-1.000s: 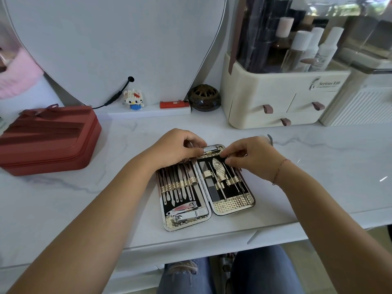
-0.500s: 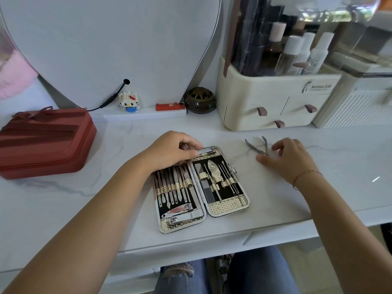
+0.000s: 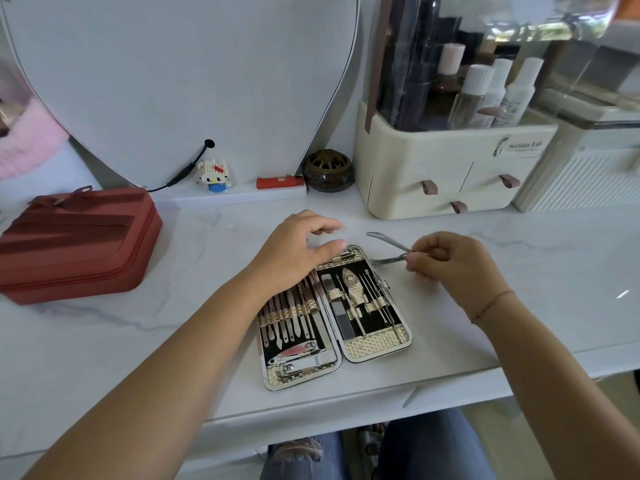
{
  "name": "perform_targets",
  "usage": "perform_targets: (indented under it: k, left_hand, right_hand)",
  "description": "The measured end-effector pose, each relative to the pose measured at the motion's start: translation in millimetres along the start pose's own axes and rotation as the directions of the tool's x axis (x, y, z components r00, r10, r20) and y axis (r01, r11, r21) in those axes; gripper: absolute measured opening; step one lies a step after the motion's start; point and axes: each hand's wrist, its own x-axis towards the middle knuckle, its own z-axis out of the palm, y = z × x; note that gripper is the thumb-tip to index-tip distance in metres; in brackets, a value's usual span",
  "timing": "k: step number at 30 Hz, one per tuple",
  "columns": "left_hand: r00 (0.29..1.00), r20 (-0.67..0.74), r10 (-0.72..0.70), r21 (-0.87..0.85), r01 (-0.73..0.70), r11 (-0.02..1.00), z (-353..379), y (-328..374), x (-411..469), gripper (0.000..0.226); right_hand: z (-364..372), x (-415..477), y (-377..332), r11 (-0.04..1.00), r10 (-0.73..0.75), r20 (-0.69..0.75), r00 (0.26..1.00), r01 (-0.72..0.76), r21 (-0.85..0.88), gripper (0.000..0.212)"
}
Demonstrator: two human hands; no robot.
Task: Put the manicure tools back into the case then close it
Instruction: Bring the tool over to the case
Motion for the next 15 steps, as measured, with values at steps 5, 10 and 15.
perform_targets:
  k: [5, 10, 15]
  left_hand:
    - [1.0, -0.006, -0.016, -0.24, 0.014, 0.971, -5, 15, -4, 0.044]
    - [0.994, 0.098, -0.045, -0.48, 0.087, 0.873, -7, 25, -7, 0.03]
    - [0.988, 0.124, -0.092, -0.568, 0.147, 0.81, -10, 25, -8, 0.023]
  right_hand:
    - [15, 1, -27, 0.948, -0.057, -0.019, 0.998, 0.06, 0.312, 0.005]
    - [39, -9, -48, 0.926, -0.271, -0.067, 0.96, 0.279, 0.255, 0.011]
    - [45, -1, -49, 0.892, -0.127, 0.055, 0.99, 0.09, 0.442, 0.017]
